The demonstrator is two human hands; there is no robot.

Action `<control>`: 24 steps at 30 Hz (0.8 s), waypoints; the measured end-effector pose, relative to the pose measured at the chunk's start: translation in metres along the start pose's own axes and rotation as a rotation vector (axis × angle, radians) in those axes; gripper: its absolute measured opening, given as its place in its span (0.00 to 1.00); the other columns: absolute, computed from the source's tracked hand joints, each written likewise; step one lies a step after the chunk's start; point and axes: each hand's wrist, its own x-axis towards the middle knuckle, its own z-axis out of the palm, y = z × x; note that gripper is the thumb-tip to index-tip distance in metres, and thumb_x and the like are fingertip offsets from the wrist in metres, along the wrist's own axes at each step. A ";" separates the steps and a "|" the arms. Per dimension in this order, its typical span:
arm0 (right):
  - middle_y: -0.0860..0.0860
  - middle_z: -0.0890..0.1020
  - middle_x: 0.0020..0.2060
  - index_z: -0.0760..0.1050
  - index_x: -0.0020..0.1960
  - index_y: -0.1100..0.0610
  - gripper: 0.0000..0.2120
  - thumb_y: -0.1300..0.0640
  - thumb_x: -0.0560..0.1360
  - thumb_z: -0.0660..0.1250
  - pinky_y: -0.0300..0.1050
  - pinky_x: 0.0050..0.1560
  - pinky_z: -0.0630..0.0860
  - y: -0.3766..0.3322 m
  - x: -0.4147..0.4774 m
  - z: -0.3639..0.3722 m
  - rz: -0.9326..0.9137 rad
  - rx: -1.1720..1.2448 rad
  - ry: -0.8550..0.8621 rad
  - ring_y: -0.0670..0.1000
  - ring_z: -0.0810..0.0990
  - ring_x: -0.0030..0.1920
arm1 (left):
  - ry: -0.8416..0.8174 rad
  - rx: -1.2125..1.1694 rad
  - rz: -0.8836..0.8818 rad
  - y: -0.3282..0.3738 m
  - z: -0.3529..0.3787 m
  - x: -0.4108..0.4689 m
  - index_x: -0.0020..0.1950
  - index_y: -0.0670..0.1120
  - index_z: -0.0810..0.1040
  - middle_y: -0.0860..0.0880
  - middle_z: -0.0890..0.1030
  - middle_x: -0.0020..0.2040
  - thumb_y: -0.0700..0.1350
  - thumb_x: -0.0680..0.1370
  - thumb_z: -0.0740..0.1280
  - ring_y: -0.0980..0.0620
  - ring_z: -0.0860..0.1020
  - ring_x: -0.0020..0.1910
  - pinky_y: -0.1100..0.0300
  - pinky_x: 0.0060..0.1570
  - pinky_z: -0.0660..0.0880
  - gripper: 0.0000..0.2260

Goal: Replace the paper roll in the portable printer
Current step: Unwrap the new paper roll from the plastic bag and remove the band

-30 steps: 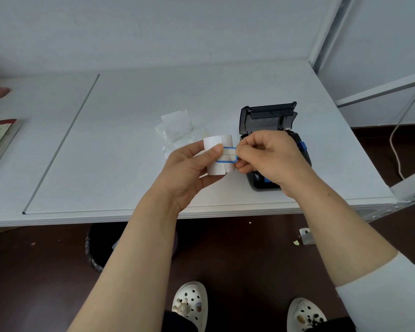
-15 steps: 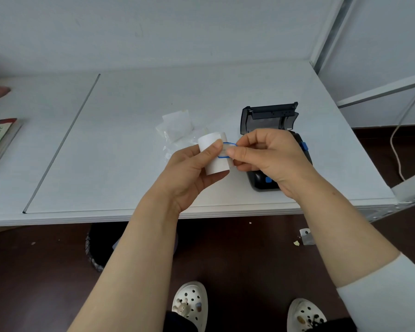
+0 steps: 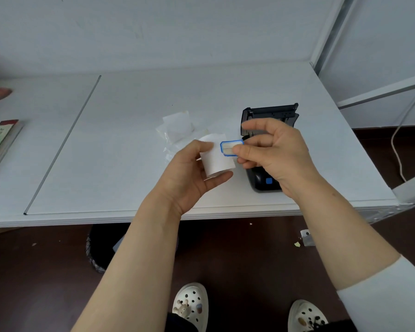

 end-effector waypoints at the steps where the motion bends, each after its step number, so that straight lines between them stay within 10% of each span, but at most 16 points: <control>1: 0.52 0.83 0.33 0.77 0.52 0.57 0.14 0.67 0.68 0.72 0.38 0.33 0.79 0.000 0.000 0.001 -0.007 -0.016 -0.009 0.45 0.80 0.28 | 0.001 0.000 -0.008 -0.001 0.000 0.001 0.55 0.43 0.77 0.44 0.80 0.49 0.42 0.75 0.61 0.45 0.79 0.50 0.49 0.52 0.80 0.11; 7: 0.51 0.82 0.31 0.80 0.38 0.54 0.08 0.66 0.68 0.72 0.37 0.32 0.78 0.001 -0.002 0.007 -0.081 -0.131 -0.056 0.42 0.79 0.27 | 0.096 0.087 0.012 -0.003 0.005 0.004 0.48 0.44 0.80 0.44 0.81 0.48 0.48 0.76 0.66 0.45 0.81 0.48 0.53 0.44 0.81 0.09; 24: 0.54 0.83 0.34 0.79 0.37 0.56 0.07 0.67 0.68 0.72 0.38 0.37 0.81 0.001 -0.005 0.008 -0.152 -0.085 -0.085 0.52 0.83 0.34 | 0.157 0.097 0.041 -0.002 0.005 0.003 0.48 0.40 0.79 0.42 0.82 0.47 0.51 0.75 0.67 0.48 0.83 0.43 0.55 0.43 0.82 0.14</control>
